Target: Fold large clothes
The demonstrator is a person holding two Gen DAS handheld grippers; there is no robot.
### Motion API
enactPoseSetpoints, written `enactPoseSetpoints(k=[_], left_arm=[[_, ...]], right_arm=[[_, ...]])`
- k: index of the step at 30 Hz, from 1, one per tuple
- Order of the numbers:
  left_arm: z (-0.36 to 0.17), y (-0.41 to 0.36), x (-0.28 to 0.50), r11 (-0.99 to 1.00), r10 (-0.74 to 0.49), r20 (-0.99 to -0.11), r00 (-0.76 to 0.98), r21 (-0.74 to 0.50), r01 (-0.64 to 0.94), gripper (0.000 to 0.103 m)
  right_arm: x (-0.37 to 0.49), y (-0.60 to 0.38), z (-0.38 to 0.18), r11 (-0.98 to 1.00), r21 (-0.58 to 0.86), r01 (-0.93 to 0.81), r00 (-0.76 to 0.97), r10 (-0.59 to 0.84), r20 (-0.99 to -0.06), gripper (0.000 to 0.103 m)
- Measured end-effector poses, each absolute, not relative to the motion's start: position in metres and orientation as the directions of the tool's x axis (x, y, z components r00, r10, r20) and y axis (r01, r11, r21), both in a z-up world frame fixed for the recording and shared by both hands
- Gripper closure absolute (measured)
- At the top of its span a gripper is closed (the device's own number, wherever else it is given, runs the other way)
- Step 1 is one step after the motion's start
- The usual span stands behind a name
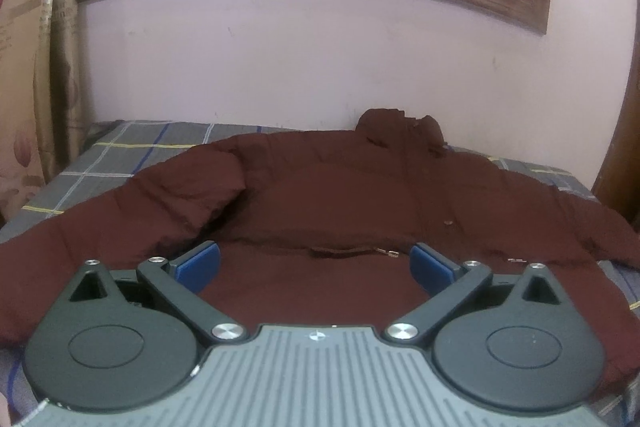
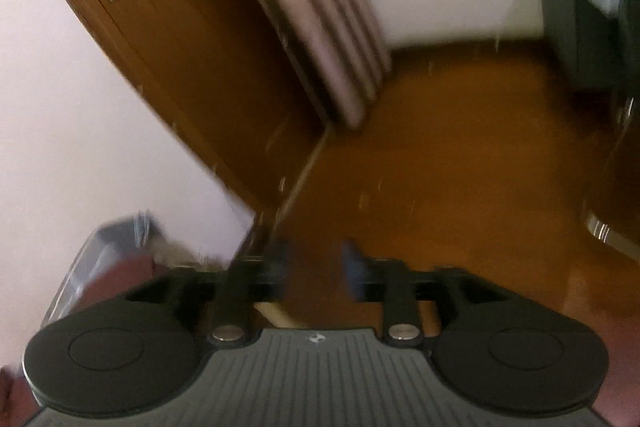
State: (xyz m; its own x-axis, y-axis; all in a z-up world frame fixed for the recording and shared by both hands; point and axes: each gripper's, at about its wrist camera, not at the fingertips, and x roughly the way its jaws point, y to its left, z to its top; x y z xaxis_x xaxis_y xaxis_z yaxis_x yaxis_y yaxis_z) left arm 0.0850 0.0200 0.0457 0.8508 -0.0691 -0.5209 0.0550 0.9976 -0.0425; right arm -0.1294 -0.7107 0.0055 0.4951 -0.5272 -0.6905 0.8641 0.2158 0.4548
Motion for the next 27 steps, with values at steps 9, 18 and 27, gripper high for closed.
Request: enactPoseSetpoints(k=[9,18,27], left_arm=[[0.049,-0.002,0.080,0.998,-0.034,-0.516,0.856,0.035,0.060,0.002],[0.053,-0.033,0.079,0.990,0.016,-0.511,0.859,0.130,0.059,0.001],[0.058,-0.030,0.074,0.991,0.008,-0.477,0.879,0.118,0.055,0.000]], right_arm=[[-0.092,-0.738,-0.070,0.072,0.667,0.742,0.670,-0.131,-0.731,0.001],[-0.029,-0.737,-0.125,-0.172,0.853,0.493,0.852,-0.102,-0.513,0.024],[-0.045,-0.722,-0.013,0.229,0.861,0.455,0.844,-0.420,-0.334,0.094]])
